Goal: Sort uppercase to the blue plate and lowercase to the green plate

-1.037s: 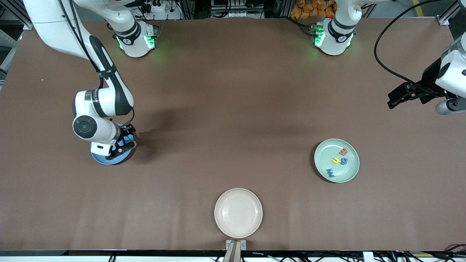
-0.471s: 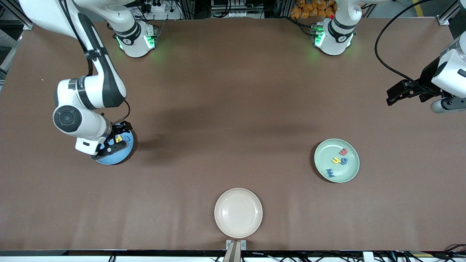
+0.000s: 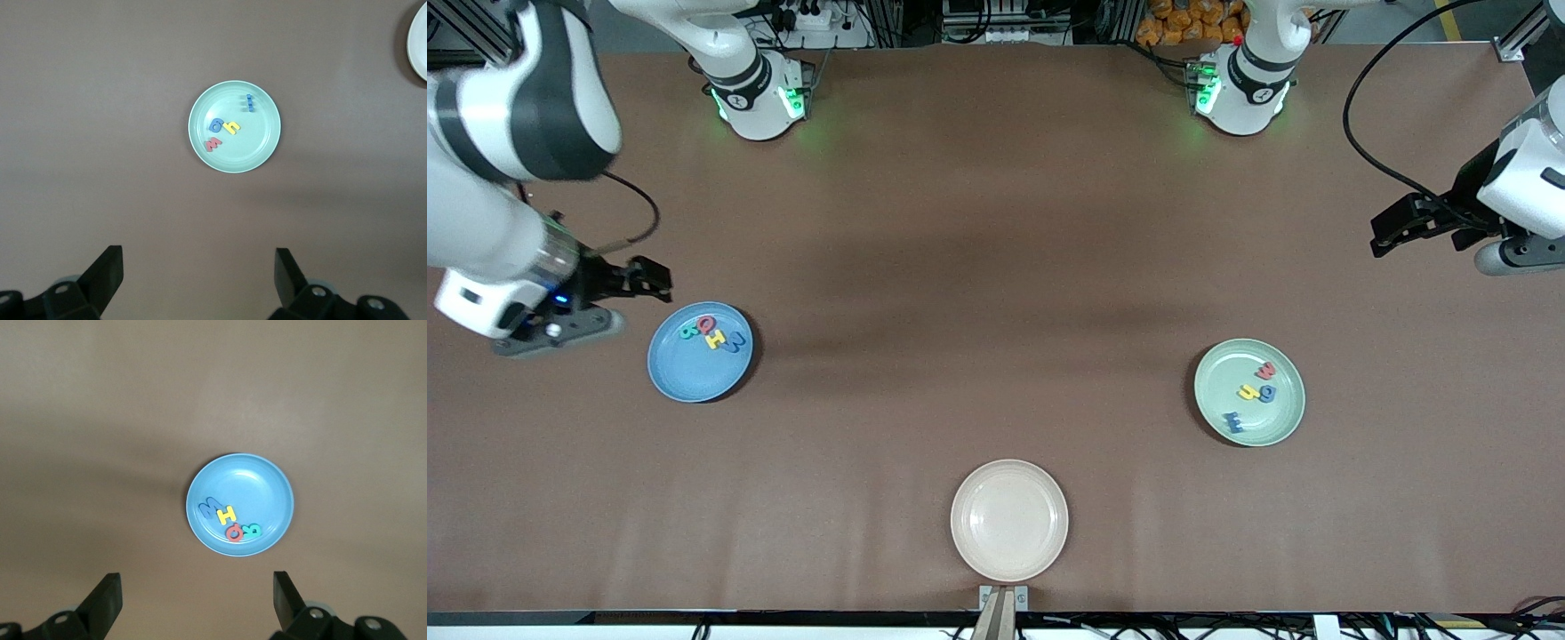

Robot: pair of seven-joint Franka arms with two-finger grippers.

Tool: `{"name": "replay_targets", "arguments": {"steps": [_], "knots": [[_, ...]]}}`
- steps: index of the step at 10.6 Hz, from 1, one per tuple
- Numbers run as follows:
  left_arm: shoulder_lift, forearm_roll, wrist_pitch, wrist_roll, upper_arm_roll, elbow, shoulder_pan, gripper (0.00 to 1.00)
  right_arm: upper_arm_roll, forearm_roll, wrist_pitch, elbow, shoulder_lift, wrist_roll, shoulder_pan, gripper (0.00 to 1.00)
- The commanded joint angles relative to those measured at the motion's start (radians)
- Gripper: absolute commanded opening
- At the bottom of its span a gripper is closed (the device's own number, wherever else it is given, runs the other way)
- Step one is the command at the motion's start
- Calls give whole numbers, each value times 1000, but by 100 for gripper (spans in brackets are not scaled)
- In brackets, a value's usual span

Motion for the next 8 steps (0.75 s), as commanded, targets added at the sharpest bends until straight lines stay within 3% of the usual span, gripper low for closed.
{"name": "replay_targets", "arguments": {"steps": [1,4,8], "knots": [[4,26,-17,19,-2,14,-4,100,35,19,-53,25,-72,10,-58,100],[4,26,-17,19,-2,14,-3,100,129,19,-101,46,-164,183,-116,100],[5,24,-17,20,-2,14,-4,100,131,19,-62,-33,-227,186,-121,100]]}}
